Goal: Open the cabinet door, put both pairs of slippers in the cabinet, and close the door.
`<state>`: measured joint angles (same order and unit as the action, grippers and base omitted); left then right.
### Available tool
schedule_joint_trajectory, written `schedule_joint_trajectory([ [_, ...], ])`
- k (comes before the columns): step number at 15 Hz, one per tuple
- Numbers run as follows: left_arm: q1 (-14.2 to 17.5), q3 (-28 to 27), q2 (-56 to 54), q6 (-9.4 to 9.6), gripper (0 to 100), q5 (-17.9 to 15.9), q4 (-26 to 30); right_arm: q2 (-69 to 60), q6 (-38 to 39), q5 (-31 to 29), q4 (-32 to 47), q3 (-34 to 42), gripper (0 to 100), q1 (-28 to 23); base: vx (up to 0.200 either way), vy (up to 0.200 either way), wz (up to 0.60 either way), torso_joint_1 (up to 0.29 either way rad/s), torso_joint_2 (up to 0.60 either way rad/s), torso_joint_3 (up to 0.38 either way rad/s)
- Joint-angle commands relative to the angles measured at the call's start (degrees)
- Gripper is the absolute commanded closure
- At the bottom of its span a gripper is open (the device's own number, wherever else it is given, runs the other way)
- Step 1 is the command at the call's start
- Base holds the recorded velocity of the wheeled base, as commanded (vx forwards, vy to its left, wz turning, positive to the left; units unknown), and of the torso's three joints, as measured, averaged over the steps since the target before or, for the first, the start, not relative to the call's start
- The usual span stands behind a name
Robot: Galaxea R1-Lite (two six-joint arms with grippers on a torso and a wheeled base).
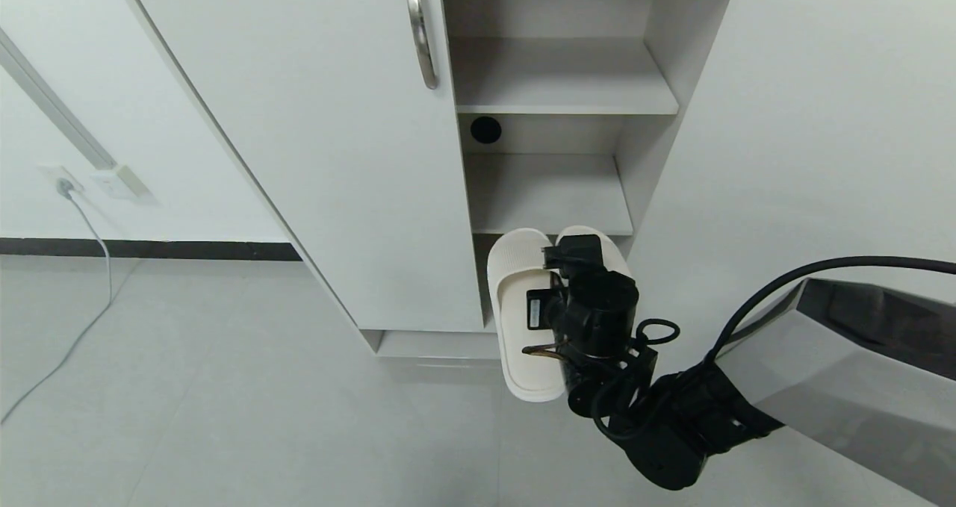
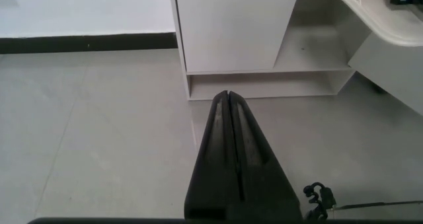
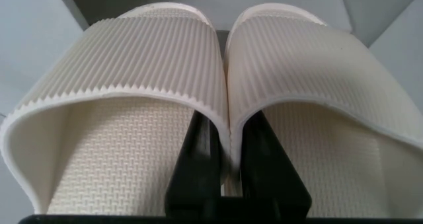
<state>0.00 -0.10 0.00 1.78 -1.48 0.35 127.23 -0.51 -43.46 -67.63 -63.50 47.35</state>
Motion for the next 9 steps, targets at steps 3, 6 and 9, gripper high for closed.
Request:
schedule_joint_trajectory([
  [3, 0.0, 0.01, 0.09, -0.02, 100, -0.02, 0.0, 1.44, -0.28, 0.39, -0.83, 1.01, 100, -0.41, 0.0, 0.0, 0.0, 0.0, 0.0, 0.0],
  [6, 0.0, 0.01, 0.09, -0.02, 100, -0.02, 0.0, 2.05, -0.37, 0.48, -2.68, 0.92, 100, -0.5, 0.0, 0.0, 0.0, 0.0, 0.0, 0.0],
  [9, 0.0, 0.01, 0.09, -0.02, 100, -0.02, 0.0, 2.05, -0.37, 0.48, -3.21, 1.01, 100, -0.59, 0.0, 0.0, 0.0, 0.0, 0.0, 0.0],
])
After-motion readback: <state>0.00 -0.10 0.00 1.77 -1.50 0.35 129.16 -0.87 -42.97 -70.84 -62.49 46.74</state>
